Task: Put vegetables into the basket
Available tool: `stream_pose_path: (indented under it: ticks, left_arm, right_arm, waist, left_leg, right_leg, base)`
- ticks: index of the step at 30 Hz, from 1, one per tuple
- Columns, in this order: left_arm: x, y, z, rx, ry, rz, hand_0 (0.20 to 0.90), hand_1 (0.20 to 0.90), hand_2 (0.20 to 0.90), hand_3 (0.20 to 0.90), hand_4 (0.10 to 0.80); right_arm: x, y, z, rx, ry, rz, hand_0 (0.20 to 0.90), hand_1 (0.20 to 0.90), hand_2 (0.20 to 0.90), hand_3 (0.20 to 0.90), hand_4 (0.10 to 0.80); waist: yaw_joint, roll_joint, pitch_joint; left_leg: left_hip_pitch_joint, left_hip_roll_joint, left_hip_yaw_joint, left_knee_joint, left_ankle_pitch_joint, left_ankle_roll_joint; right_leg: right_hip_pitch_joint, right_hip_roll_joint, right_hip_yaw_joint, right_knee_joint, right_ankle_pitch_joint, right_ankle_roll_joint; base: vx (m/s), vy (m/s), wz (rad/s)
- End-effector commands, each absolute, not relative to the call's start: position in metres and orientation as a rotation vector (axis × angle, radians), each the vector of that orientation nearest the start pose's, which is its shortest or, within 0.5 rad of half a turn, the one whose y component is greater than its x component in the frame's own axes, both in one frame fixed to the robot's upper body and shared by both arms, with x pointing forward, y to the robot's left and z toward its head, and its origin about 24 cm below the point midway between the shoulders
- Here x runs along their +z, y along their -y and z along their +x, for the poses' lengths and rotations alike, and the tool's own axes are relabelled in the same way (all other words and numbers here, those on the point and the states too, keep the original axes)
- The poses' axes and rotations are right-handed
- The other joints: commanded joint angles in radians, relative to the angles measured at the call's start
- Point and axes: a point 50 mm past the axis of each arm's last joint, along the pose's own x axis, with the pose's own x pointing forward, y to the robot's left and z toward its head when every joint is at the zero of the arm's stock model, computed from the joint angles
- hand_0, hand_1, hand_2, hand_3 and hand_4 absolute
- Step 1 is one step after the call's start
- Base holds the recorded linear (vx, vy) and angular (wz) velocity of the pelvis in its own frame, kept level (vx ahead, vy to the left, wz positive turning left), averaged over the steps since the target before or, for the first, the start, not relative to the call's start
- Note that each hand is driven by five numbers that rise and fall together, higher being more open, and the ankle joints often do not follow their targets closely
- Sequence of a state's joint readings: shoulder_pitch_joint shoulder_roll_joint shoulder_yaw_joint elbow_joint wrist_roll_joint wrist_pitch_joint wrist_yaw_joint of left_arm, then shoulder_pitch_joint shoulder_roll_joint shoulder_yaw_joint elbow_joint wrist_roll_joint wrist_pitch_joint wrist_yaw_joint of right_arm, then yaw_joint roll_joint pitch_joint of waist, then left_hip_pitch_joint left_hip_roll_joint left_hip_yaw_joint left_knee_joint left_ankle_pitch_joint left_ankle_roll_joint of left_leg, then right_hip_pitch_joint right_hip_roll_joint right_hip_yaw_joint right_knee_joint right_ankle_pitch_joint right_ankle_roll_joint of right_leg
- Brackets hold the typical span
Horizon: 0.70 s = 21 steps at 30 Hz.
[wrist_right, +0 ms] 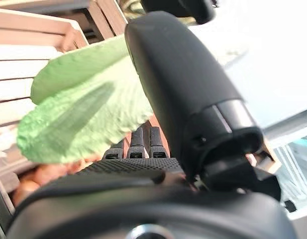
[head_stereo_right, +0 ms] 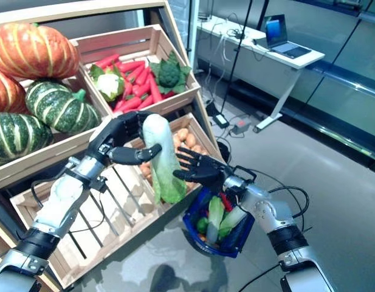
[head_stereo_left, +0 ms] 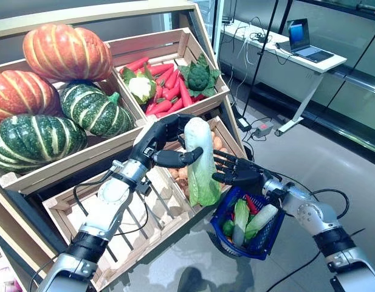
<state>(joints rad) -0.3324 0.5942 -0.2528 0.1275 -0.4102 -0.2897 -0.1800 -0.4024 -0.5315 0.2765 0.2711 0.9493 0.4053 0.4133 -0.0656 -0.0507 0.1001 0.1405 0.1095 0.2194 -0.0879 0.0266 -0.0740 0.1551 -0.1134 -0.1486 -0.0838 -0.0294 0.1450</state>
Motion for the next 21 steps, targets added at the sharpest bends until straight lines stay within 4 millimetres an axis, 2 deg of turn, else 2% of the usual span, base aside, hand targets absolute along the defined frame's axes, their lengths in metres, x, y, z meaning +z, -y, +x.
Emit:
stream_pose_path:
  ticks: [1, 9, 21]
  left_arm:
    - [0.198, -0.155, 0.308, -0.515, 0.661, 0.115, 0.3, 0.3, 0.3, 0.3, 0.4]
    - [0.204, -0.139, 0.307, -0.575, 0.68, 0.044, 0.3, 0.3, 0.3, 0.3, 0.4]
    - [0.202, -0.118, 0.305, -0.655, 0.672, -0.097, 0.3, 0.3, 0.3, 0.3, 0.4]
  right_arm:
    - [0.11, 0.142, 0.332, 0.789, -0.2, 0.401, 0.9, 0.9, 0.9, 0.9, 0.8]
    - [0.091, 0.13, 0.336, 0.787, -0.308, 0.446, 0.9, 0.9, 0.9, 0.9, 0.8]
    - [0.092, 0.102, 0.339, 0.833, -0.338, 0.484, 0.9, 0.9, 0.9, 0.9, 0.8]
  waist:
    - [0.013, 0.02, -0.103]
    - [0.025, 0.02, -0.108]
    - [0.033, 0.02, -0.108]
  left_leg:
    - [-0.015, -0.045, -0.02, 0.001, -0.05, 0.045]
    - [-0.013, -0.045, -0.025, 0.001, -0.051, 0.045]
    - [-0.013, -0.048, -0.036, 0.001, -0.05, 0.044]
  right_leg:
    - [-0.047, 0.057, -0.013, 0.024, 0.026, -0.068]
    - [-0.04, 0.052, -0.022, 0.022, 0.026, -0.068]
    - [-0.036, 0.052, -0.018, 0.019, 0.028, -0.072]
  base:
    - [-0.022, 0.012, 0.04]
    - [-0.013, 0.016, 0.07]
    - [-0.001, 0.001, 0.0]
